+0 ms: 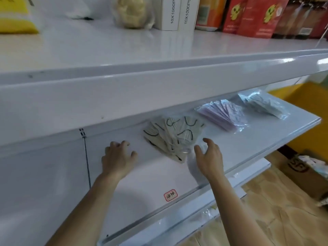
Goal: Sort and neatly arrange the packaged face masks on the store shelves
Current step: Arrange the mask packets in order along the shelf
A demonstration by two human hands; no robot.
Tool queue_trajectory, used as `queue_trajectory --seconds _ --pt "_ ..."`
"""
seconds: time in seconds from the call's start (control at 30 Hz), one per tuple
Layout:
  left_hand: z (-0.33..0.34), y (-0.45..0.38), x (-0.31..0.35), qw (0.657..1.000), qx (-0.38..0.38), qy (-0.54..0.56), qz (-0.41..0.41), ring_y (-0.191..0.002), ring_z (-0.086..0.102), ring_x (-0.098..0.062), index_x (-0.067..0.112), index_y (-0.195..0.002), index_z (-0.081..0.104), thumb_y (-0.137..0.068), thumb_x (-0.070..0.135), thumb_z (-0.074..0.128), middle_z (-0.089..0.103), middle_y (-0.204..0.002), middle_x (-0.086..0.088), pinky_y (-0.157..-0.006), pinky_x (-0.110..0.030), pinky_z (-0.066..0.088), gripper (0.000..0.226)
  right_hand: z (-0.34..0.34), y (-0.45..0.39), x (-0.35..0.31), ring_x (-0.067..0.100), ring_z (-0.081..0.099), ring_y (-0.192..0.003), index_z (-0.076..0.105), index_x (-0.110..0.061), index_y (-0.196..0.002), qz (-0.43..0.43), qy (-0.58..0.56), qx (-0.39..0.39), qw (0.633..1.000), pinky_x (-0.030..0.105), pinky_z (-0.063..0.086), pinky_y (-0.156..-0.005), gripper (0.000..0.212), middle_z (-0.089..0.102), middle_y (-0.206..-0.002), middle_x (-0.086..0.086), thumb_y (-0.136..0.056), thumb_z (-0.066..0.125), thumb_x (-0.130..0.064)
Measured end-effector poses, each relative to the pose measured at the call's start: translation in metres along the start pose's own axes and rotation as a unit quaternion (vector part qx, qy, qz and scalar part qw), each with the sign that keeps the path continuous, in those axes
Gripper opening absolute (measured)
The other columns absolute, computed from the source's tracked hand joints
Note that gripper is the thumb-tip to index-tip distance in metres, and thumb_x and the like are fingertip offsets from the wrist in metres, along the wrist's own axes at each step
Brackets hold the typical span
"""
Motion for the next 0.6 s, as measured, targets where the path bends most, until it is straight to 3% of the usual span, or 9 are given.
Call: queue_trajectory --seconds 0.1,0.2,0.27,0.37,0.47,0.6 --pt "0.005 0.028 -0.016 0.998 0.024 -0.052 0.027 -0.136 0.036 -0.030 0.025 -0.142 0.051 -0.097 0.040 0.054 0.041 -0.146 -0.005 -0.106 -0.047 0.036 0.048 0.008 0.041 0.013 0.029 0.044 -0.136 0.057 -0.014 -0.140 -0.066 0.025 0.021 0.997 0.042 0.036 -0.112 0.042 0.056 -0.143 0.010 -0.099 0.059 -0.022" --pt "0.004 0.059 -0.026 0.995 0.058 -0.072 0.048 -0.134 0.044 -0.036 0.017 -0.137 0.059 -0.095 0.039 0.054 0.051 -0.143 -0.011 -0.103 -0.049 0.042 0.047 0.019 0.075 0.023 0.025 0.044 -0.130 0.070 -0.013 -0.121 -0.177 0.092 0.047 0.979 0.039 0.034 -0.113 0.026 0.066 -0.130 0.008 -0.100 0.056 -0.015" --pt "0.000 0.080 -0.040 0.993 0.083 -0.073 0.050 -0.126 0.052 -0.039 0.013 -0.129 0.065 -0.091 0.040 0.055 0.058 -0.135 -0.014 -0.098 -0.051 0.047 0.047 0.021 0.092 0.027 0.025 0.047 -0.131 0.072 -0.015 -0.115 -0.195 0.113 0.036 0.974 0.036 0.029 -0.117 0.028 0.068 -0.128 0.004 -0.102 0.047 -0.020" --pt "-0.009 0.119 -0.072 0.991 0.109 -0.075 0.019 -0.130 0.052 -0.037 0.017 -0.131 0.066 -0.086 0.047 0.047 0.058 -0.139 -0.013 -0.103 -0.052 0.044 0.058 0.020 0.119 0.016 0.028 0.052 -0.127 0.073 -0.016 -0.111 -0.206 0.074 0.031 0.975 0.039 0.033 -0.116 0.024 0.070 -0.123 0.004 -0.097 0.054 -0.016" --pt "-0.020 0.161 -0.110 0.991 0.109 -0.068 -0.018 -0.144 0.038 -0.033 0.021 -0.140 0.059 -0.090 0.054 0.038 0.047 -0.154 -0.011 -0.115 -0.054 0.032 0.064 0.038 0.158 -0.020 0.034 0.056 -0.122 0.071 -0.014 -0.115 -0.266 0.045 -0.015 0.963 0.047 0.037 -0.115 0.025 0.071 -0.120 0.005 -0.092 0.062 -0.012" --pt "-0.050 0.212 -0.174 0.984 0.138 -0.064 -0.095 -0.151 0.022 -0.028 0.029 -0.149 0.047 -0.101 0.051 0.046 0.032 -0.164 -0.003 -0.119 -0.056 0.022 0.053 0.095 0.229 -0.092 0.041 0.052 -0.131 0.066 -0.015 -0.128 -0.342 0.037 -0.125 0.930 0.057 0.036 -0.115 0.042 0.065 -0.133 0.011 -0.086 0.070 -0.013"
Point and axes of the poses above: each hand's wrist, its own y-axis away from the middle knuckle, its own z-axis out of the palm, x = y × z, the point moved 5 cm from there along -y, towards the middle knuckle
